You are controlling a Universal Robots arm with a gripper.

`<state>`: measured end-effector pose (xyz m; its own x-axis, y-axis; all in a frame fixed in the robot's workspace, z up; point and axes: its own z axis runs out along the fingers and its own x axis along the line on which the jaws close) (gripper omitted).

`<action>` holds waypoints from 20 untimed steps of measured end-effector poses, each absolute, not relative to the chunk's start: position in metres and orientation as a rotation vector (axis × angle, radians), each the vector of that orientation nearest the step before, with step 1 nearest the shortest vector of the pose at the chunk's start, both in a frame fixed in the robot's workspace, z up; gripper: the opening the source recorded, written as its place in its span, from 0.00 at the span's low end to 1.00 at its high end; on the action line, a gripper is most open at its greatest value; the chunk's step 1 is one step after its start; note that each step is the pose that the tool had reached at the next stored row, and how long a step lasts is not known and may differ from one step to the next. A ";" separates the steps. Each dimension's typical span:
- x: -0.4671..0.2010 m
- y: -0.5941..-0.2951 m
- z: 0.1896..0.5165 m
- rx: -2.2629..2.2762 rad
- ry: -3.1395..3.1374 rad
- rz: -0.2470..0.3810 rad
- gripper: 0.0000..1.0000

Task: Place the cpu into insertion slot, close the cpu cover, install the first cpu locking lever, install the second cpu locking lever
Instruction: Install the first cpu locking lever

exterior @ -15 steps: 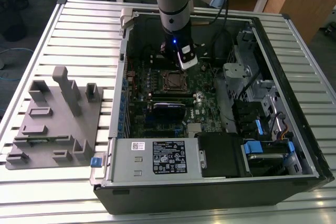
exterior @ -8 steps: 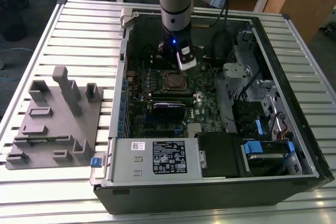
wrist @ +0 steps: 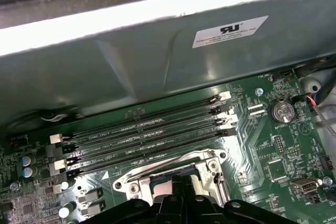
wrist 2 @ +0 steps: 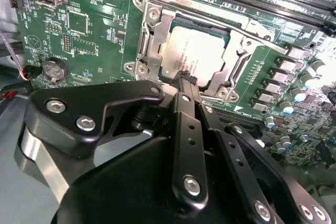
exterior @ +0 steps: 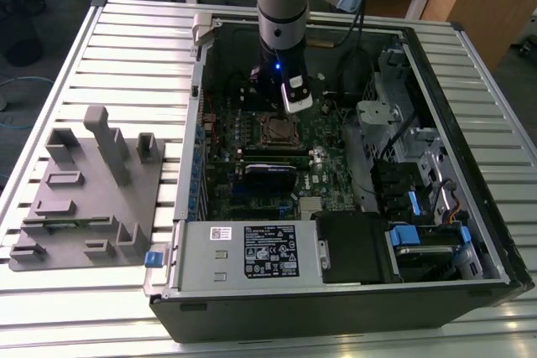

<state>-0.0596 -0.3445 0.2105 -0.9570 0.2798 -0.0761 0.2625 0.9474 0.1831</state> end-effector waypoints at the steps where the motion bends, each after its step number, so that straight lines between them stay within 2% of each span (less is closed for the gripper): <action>1: -0.060 -0.345 0.211 0.419 3.000 0.261 0.11; 10: -0.057 -0.344 0.210 0.420 3.019 0.233 0.11; 20: -0.057 -0.344 0.210 0.420 3.023 0.230 0.11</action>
<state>-0.0565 -0.3444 0.2096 -0.9590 0.2770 -0.0594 0.2649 0.9510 0.1593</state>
